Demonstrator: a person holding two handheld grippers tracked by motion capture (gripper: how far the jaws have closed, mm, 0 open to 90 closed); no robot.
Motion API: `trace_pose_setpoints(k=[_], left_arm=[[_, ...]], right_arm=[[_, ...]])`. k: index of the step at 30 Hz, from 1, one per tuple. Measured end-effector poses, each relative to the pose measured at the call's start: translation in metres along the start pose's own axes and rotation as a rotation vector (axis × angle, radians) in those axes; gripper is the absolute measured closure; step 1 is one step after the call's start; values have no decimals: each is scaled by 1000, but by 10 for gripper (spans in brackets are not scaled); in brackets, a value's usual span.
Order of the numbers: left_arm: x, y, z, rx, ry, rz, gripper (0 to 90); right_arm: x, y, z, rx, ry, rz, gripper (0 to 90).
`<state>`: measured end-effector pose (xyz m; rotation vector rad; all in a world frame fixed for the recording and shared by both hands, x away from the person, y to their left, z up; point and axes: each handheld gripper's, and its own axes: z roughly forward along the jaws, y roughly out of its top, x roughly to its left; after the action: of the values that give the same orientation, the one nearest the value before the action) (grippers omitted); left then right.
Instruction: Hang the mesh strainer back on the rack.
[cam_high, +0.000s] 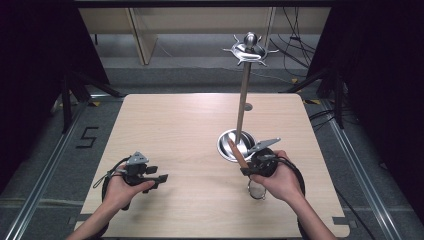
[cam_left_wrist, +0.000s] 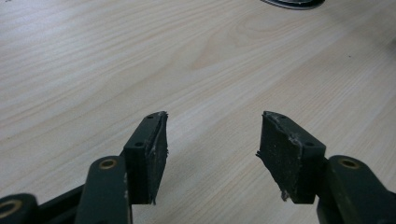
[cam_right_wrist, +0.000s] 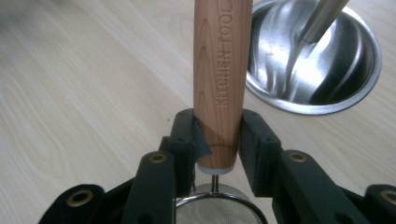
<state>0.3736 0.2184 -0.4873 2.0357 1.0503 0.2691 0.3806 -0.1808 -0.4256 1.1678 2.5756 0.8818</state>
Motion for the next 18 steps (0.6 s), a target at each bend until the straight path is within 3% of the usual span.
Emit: trace_pose_setpoints(k=[2, 4, 5, 6, 7, 9, 10, 13, 14, 16, 17, 18], left_arm=[[-1, 0, 0, -7, 2, -8, 409], [-1, 0, -1, -7, 4, -12, 409], [-1, 0, -1, -6, 4, -15, 409], [-1, 0, -1, -8, 4, -16, 409], [-1, 0, -1, -7, 4, -14, 409], [-1, 0, -1, -8, 5, -16, 409], [-1, 0, -1, -8, 6, -15, 409], [0, 0, -1, -2, 6, 0, 408], [0, 0, -1, 1, 4, 1, 408], [0, 0, -1, 1, 3, 1, 408], [0, 0, 0, 2, 3, 1, 408], [0, 0, -1, 5, 10, 1, 408]], right_arm=[[-2, -2, -1, -44, -1, 11, 690], [-3, -1, -4, -42, 1, 9, 690], [-5, -2, -4, -61, -7, -12, 690], [-5, -1, -6, -69, -4, 8, 690], [-7, -2, -6, -86, -15, -10, 690], [-9, -1, -10, -100, -13, -1, 690], [-8, -1, -11, -110, -11, 25, 690], [-11, -2, -12, -155, -29, 27, 690], [-10, -1, -15, -146, -16, 48, 690], [-13, 0, -16, -169, -23, 33, 690], [-11, -1, -16, -189, -30, 68, 690], [-14, 0, -20, -162, -26, 43, 691]])
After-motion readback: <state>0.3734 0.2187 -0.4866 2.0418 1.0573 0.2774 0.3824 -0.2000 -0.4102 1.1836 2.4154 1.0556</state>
